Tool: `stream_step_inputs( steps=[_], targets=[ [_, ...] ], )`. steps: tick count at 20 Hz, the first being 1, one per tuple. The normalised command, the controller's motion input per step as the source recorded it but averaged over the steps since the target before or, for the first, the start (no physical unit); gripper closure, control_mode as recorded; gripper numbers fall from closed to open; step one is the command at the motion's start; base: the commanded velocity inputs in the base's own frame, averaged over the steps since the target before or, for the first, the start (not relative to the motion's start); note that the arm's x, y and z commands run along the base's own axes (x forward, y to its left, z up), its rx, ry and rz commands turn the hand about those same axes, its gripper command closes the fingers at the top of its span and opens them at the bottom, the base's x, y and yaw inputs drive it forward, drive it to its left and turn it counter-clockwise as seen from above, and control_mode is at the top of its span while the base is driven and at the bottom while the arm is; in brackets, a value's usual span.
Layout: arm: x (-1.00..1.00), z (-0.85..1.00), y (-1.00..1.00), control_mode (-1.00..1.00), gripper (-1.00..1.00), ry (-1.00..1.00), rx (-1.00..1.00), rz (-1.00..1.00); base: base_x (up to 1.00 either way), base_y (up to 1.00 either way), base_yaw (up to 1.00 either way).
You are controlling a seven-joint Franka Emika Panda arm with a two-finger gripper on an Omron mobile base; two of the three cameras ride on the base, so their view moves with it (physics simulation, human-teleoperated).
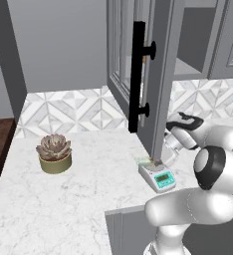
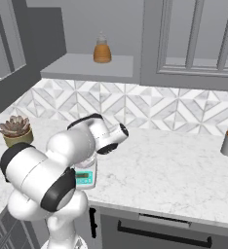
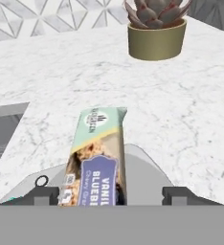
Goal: Pick the bar and place it on the digital scale for weighing, and close the cabinet.
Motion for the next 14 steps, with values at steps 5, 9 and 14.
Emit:
stream_step_inputs(
  steps=[5,9,14],
  targets=[
    [-0.13,-0.06,0.00,-1.00,-1.00,0.00,0.00,0.02,0.00,0.00,0.00],
    [-0.19,0.00,-0.01,-1.00,-1.00,0.00,0.00,0.00,0.00,0.00,0.00],
    [-0.23,0.02,0.00,-1.00,-1.00,-0.03,0.00,0.01,0.00,0.00,0.00]
  ],
)
